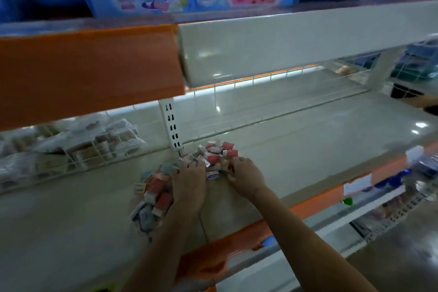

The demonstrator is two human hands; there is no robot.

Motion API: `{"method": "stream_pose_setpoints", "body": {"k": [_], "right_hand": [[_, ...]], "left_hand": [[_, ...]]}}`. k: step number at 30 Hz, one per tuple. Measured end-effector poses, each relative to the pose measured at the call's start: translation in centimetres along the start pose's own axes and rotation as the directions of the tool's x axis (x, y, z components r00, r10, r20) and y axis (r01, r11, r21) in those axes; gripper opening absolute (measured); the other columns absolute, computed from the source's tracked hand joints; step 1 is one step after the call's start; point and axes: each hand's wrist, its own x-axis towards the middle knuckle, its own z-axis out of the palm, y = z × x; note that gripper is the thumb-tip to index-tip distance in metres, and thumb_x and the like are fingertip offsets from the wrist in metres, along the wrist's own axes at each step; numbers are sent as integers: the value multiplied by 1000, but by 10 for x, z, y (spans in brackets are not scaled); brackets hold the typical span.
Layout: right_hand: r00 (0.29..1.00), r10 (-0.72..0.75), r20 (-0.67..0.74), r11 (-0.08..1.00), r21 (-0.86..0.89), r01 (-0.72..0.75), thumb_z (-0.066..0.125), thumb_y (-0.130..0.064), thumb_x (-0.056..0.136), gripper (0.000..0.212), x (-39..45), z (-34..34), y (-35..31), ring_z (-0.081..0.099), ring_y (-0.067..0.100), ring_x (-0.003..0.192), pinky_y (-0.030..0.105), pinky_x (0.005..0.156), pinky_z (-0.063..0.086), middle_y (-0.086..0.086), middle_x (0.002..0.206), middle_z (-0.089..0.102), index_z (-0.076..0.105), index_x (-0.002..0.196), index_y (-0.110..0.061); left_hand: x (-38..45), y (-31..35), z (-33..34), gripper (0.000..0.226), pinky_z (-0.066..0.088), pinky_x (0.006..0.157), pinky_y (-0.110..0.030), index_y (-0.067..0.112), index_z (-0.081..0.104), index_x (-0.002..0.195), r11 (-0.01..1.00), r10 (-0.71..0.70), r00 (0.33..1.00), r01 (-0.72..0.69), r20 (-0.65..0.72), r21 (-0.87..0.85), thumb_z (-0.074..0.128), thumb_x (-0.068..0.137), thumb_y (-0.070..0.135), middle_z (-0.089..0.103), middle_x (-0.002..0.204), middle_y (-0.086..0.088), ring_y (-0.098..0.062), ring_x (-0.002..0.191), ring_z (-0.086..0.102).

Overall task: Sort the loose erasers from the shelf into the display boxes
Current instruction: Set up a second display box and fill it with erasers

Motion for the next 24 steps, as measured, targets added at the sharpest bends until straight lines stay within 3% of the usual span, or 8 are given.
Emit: {"method": "stream_pose_setpoints", "body": {"k": [3,6,9,12,16,20,24], "right_hand": [[998,-40,43,996,83,36,58,-21,85,22,1,-7,25,52,23,104,30,87,42,8,108,60,60,104,-11],[991,-114,70,980,172,101,62,-18,82,18,0,-12,41,55,17,92,21,76,40,4,102,61,62,100,-13],[979,-197,43,950,255,180,65,-15,79,15,-3,-16,40,53,10,80,10,62,33,-3,93,59,62,94,-16],[939,-344,25,882,351,314,68,-14,80,16,-8,-18,18,51,3,75,4,63,37,-11,88,54,56,88,-23],[887,-460,32,806,435,402,68,-15,81,18,-16,-11,-31,52,-1,77,10,67,41,-10,91,55,56,92,-24],[832,-553,52,752,461,472,68,-20,82,28,-29,8,-100,52,5,82,17,71,41,-10,98,53,60,108,-18],[750,-659,63,670,501,547,68,-12,80,18,-51,27,-175,50,0,71,23,69,46,-12,85,52,61,95,-18]], "left_hand": [[-4,11,1,31,33,97,-35,23,48,126,999,-42,999,42,-22,-13,46,94,24,53,128,1,-21,122,41],[-10,11,-2,38,31,104,-35,26,47,132,994,-77,997,76,-4,-82,48,94,29,48,136,3,-20,130,35],[-24,1,-11,31,32,101,-38,34,55,122,981,-120,992,111,-46,-159,54,91,35,52,130,11,-15,121,44],[-45,-18,-23,30,30,98,-34,34,59,118,966,-200,975,180,-95,-186,58,88,37,57,123,11,-16,118,42],[-80,-59,-43,37,28,88,-32,33,54,124,945,-309,945,291,-112,-151,58,87,37,57,124,11,-16,114,45],[-130,-105,-65,22,28,81,-29,31,62,109,904,-416,890,382,-187,-194,60,87,34,62,111,12,-15,108,49],[-191,-161,-85,19,31,81,-30,29,63,105,859,-504,830,452,-240,-240,63,86,32,63,109,11,-17,107,51]]}}
